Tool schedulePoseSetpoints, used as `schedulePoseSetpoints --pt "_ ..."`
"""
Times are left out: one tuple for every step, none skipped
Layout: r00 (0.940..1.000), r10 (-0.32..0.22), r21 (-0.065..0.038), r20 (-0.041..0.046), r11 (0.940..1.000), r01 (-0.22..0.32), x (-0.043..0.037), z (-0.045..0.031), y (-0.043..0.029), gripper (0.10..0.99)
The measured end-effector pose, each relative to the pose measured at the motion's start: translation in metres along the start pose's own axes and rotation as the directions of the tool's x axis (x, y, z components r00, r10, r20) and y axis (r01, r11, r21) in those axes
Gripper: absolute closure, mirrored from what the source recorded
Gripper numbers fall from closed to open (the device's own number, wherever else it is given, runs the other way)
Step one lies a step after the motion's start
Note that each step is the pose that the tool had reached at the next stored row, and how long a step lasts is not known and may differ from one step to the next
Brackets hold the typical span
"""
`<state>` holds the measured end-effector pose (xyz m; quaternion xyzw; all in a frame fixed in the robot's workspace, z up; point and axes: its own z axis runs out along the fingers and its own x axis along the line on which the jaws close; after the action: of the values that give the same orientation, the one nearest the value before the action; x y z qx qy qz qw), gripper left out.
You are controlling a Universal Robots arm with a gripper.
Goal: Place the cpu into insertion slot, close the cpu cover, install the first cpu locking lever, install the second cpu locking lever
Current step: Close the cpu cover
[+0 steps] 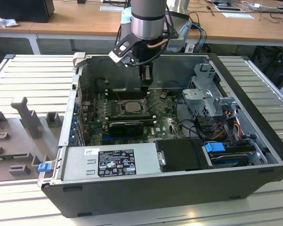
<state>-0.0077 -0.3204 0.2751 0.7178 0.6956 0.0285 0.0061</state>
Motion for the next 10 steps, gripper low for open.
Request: schedulePoseSetpoints --pt "1.0 0.0 0.0 0.0 1.0 0.0 0.0 0.0 0.0005 0.98" --pt "1.0 0.0 0.0 0.0 1.0 0.0 0.0 0.0001 0.0009 0.98" --pt "1.0 0.0 0.0 0.0 1.0 0.0 0.0 0.0001 0.0016 0.98" --pt "1.0 0.0 0.0 0.0001 1.0 0.0 0.0001 0.0001 0.002 0.98" --pt "1.0 0.0 0.0 -0.0001 1.0 0.0 0.0001 0.0002 0.0031 0.98" --pt "1.0 0.0 0.0 0.0 1.0 0.0 0.0001 0.0003 0.0045 0.98" --pt "1.0 0.0 0.0 0.0 1.0 0.0 0.0002 0.0004 0.0056 0.98" --pt "1.0 0.0 0.0 0.0 1.0 0.0 0.0002 0.0004 0.0062 0.98" --pt "1.0 0.0 0.0 0.0 1.0 0.0 0.0002 0.0004 0.0068 0.98" --pt "1.0 0.0 0.0 0.0 1.0 0.0 0.0002 0.0005 0.0073 0.98"
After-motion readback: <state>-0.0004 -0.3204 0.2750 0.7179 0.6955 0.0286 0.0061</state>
